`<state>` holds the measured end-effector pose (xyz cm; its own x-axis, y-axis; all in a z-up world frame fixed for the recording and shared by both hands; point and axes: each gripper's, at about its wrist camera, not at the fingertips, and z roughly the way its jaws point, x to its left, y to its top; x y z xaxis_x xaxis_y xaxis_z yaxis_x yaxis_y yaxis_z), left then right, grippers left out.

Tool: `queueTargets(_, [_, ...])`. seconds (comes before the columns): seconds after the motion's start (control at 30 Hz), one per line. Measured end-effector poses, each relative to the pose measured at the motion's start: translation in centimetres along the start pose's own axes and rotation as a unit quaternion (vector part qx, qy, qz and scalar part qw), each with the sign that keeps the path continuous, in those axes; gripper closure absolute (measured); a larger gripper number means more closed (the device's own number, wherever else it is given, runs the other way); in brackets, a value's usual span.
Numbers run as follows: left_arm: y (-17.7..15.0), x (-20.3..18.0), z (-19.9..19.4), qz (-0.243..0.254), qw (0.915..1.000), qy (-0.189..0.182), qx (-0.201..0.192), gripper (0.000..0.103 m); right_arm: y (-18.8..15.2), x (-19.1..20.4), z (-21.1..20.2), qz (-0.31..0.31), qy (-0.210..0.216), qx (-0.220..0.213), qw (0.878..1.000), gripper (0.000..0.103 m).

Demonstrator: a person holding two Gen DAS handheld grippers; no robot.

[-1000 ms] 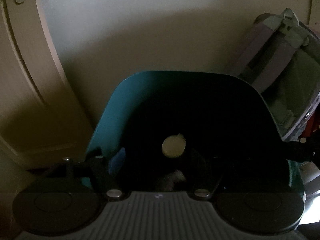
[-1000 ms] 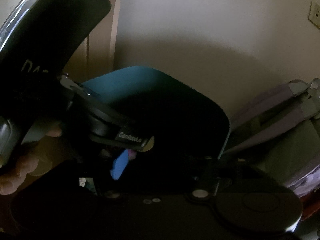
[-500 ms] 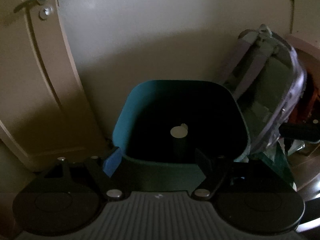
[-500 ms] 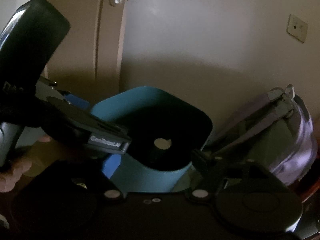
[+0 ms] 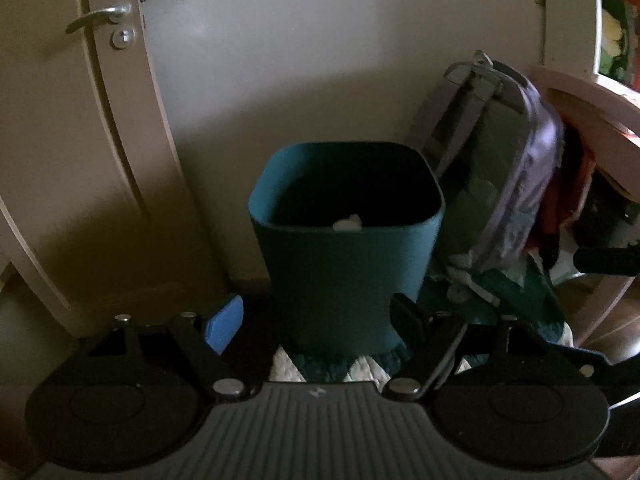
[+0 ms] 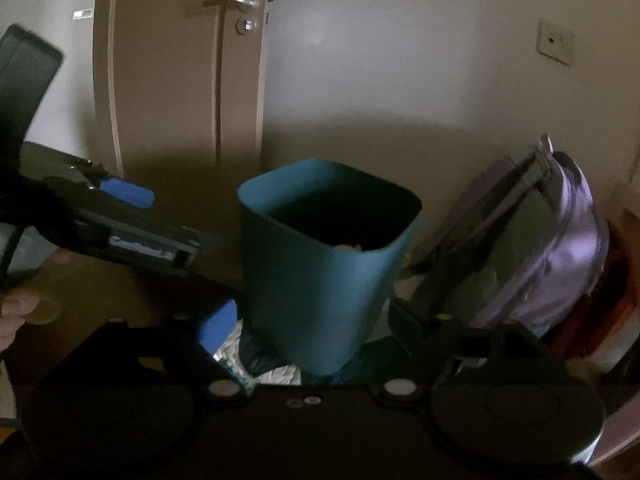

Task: Collect trash
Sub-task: 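Withdraw both tools from the bin and lower them back toward the floor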

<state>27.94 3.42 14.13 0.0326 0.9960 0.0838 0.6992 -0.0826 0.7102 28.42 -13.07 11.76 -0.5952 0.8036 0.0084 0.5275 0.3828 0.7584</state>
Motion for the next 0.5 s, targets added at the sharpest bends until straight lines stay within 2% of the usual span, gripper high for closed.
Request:
queueTargets(0.4, [-7.6,-1.7,-2.5,0.008,0.9998,-0.009,0.014,0.021,-7.9,0.6,-2.8,0.058,0.019,0.006,0.998,0.01])
queueTargets(0.5, [-9.4,-2.2,-2.4,0.005,0.9997,-0.009,0.02,0.016,-9.9,0.9,-3.1,0.064,0.02,0.008,0.998,0.009])
